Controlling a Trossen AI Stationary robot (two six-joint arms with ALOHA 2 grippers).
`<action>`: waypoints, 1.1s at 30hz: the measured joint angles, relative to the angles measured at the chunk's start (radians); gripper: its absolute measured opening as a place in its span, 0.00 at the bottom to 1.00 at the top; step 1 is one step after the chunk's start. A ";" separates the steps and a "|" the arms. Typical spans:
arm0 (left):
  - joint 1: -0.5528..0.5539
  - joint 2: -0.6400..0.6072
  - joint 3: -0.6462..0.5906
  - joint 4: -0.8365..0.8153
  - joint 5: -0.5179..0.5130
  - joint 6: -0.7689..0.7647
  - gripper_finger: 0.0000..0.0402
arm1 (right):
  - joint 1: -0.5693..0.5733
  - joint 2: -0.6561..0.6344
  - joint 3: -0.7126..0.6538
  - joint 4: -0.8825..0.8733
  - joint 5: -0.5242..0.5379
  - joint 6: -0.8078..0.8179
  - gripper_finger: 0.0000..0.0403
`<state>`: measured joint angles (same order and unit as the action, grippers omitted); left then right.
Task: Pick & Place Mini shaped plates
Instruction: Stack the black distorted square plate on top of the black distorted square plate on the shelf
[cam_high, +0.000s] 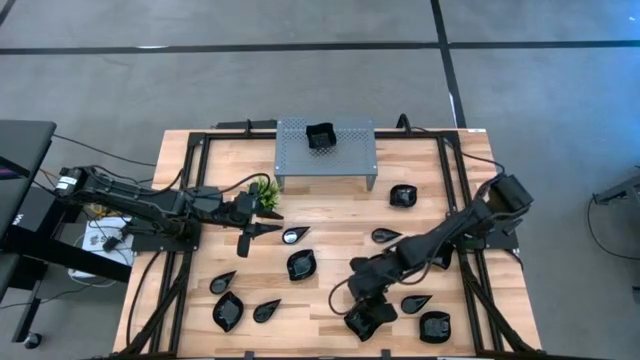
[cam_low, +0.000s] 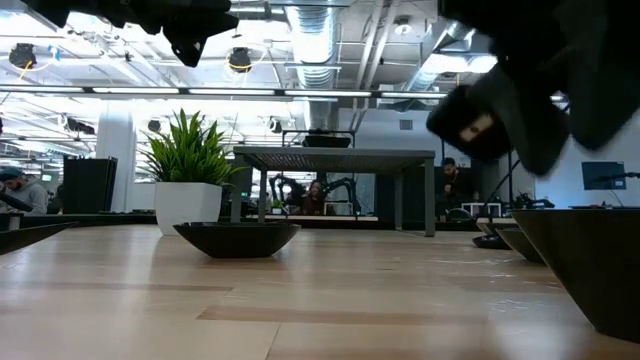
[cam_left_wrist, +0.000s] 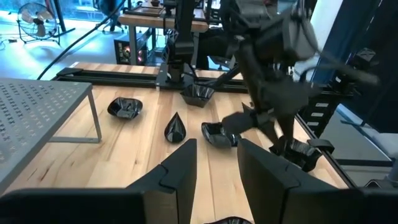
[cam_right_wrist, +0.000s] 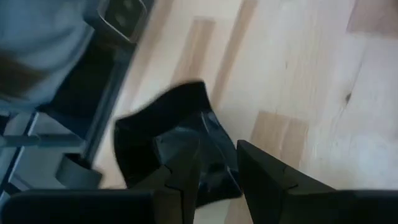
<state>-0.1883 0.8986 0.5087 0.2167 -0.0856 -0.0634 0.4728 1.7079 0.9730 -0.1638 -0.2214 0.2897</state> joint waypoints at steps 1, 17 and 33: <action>0.000 0.000 0.000 0.002 0.000 0.000 0.29 | 0.000 0.010 0.000 0.003 -0.003 0.000 0.25; 0.000 0.000 0.000 0.002 0.000 0.000 0.29 | -0.021 0.084 0.001 0.013 -0.017 -0.060 0.21; 0.000 0.000 0.000 0.002 0.000 -0.001 0.29 | -0.165 0.077 0.071 -0.144 -0.184 -0.068 0.01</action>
<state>-0.1883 0.8986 0.5087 0.2184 -0.0856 -0.0639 0.3082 1.7852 1.0442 -0.3083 -0.4057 0.2222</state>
